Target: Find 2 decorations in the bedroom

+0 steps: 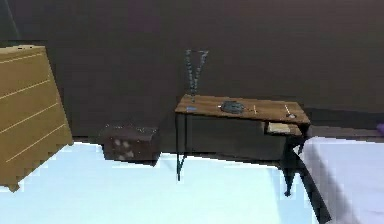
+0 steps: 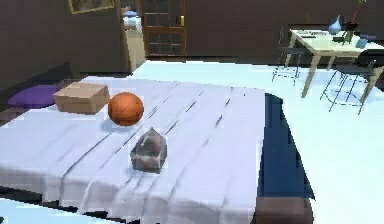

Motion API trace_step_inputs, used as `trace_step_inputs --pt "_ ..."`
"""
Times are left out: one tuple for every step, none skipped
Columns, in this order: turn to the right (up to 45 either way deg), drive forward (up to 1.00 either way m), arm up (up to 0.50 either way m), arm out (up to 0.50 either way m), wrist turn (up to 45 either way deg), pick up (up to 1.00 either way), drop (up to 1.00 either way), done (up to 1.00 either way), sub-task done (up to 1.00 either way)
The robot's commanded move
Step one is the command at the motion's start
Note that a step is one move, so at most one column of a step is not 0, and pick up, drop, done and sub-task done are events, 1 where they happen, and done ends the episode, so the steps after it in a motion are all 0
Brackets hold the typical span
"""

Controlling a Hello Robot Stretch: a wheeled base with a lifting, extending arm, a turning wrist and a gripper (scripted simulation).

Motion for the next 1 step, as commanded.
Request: trace_step_inputs --pt "15.0 0.0 0.0 0.0 0.0 0.0 0.0 0.0 0.0"
